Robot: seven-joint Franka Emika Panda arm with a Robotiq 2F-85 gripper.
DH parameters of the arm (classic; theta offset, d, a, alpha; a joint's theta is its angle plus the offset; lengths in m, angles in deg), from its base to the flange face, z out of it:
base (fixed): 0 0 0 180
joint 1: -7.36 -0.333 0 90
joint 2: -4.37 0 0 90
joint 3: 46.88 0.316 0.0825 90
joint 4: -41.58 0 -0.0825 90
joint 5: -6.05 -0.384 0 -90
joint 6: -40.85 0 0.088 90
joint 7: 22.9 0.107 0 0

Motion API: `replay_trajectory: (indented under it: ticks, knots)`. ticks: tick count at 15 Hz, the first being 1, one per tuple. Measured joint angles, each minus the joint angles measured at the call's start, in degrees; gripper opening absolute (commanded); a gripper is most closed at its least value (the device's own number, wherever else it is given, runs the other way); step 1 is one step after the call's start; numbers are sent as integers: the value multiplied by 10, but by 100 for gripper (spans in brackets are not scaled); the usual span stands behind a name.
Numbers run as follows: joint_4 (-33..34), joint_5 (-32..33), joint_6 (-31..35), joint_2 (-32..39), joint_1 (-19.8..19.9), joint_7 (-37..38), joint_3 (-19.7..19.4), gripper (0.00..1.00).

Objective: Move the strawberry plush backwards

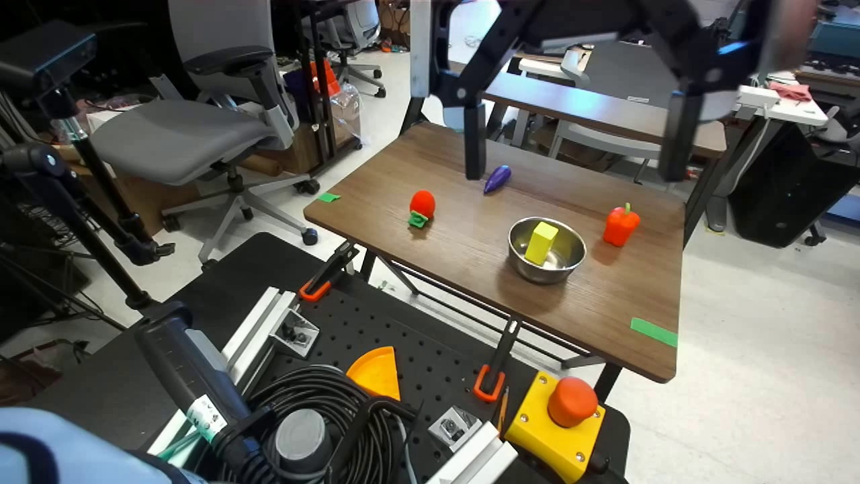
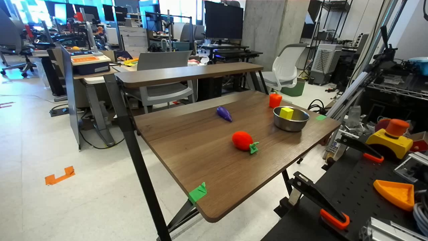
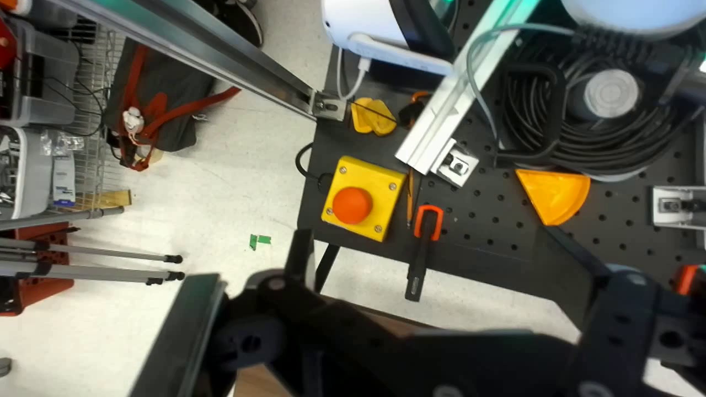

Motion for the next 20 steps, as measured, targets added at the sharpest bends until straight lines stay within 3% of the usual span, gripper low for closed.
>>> replay_trajectory:
  ticks: [5,12,20]
  knots:
    - [42,-88,137,151,-49,107,30,100]
    - [125,-170,362,381,-58,196,59,100]
    - [237,-196,436,578,-107,270,86,100]
